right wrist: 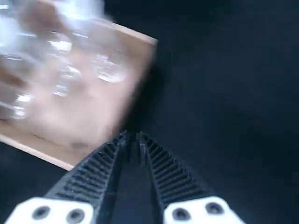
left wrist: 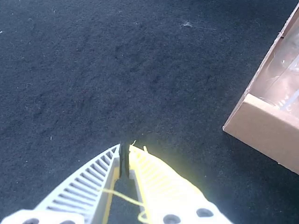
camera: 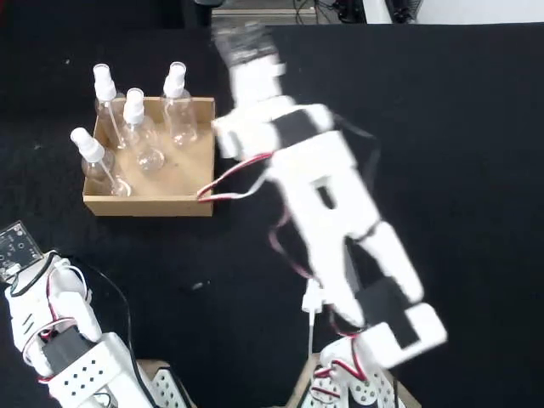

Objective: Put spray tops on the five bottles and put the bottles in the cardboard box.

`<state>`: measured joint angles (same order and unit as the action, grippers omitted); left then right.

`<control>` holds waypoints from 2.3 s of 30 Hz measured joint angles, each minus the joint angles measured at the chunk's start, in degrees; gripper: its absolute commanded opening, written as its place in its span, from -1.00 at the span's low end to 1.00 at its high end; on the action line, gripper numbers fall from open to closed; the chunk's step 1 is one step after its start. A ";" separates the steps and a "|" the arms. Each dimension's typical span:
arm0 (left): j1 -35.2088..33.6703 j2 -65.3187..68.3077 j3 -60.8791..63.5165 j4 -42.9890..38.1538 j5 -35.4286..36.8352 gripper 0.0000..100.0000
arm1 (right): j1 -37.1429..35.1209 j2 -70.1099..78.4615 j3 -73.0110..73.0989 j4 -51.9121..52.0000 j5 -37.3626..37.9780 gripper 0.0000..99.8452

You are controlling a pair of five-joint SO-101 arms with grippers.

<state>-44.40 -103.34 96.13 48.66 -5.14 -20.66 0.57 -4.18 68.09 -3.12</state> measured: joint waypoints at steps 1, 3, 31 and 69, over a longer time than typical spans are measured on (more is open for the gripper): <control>0.00 0.00 0.00 0.00 0.00 -0.94 | 2.37 -0.88 0.00 2.81 0.79 -0.94; 0.00 0.00 0.00 0.00 0.00 -0.94 | 6.24 -1.67 0.00 9.05 4.04 -0.85; 0.00 0.00 0.00 0.00 0.00 -0.94 | 16.35 -6.59 42.02 8.44 30.07 -0.48; 0.00 0.00 0.00 3.96 0.00 -0.94 | -23.38 -14.68 36.13 2.90 -3.34 -0.36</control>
<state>-44.40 -103.34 96.13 52.62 -5.14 -44.04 -14.11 31.96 70.99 -6.46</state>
